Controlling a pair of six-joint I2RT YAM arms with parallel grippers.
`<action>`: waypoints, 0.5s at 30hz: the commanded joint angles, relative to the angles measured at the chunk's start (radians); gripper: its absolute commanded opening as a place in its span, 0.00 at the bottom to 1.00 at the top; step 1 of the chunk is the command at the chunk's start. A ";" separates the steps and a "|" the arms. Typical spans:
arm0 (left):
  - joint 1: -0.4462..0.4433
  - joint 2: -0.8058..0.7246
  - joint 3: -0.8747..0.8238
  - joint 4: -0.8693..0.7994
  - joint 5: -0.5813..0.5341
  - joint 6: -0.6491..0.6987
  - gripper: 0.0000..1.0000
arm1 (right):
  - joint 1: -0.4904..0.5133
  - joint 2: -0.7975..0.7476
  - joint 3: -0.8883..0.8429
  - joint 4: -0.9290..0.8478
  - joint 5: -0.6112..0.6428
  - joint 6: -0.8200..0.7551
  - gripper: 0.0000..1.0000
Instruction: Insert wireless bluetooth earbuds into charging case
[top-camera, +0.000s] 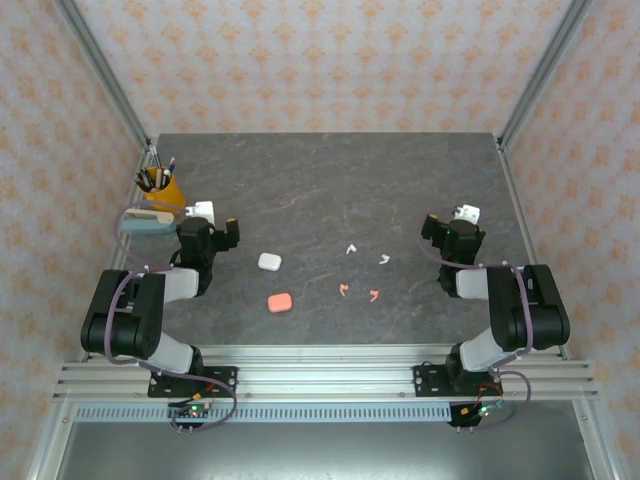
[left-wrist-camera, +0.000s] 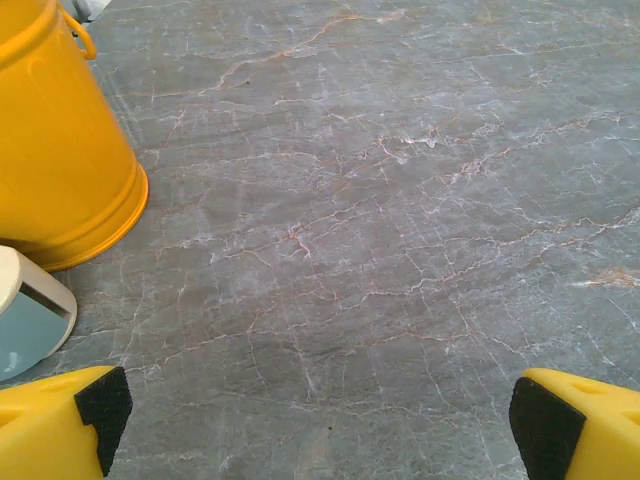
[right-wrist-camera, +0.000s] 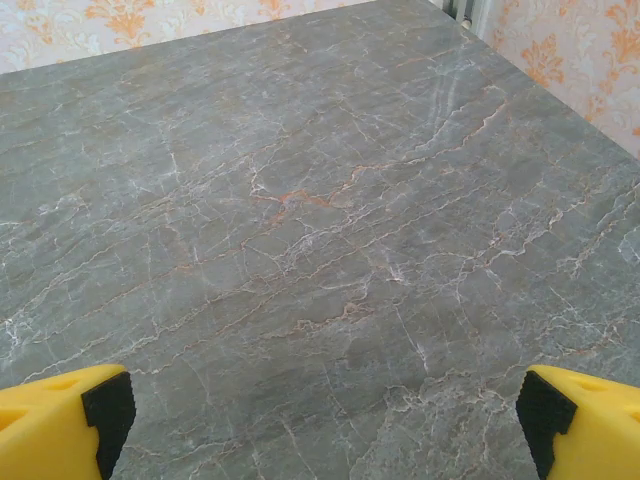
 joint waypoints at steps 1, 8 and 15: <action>-0.007 -0.002 0.012 0.030 -0.007 0.013 1.00 | 0.003 -0.003 0.013 -0.001 -0.005 -0.013 0.99; -0.007 -0.003 0.012 0.030 -0.007 0.011 1.00 | 0.002 -0.001 0.015 -0.003 -0.009 -0.014 0.99; -0.007 -0.002 0.014 0.029 -0.007 0.011 1.00 | -0.003 0.001 0.020 -0.010 -0.017 -0.010 0.99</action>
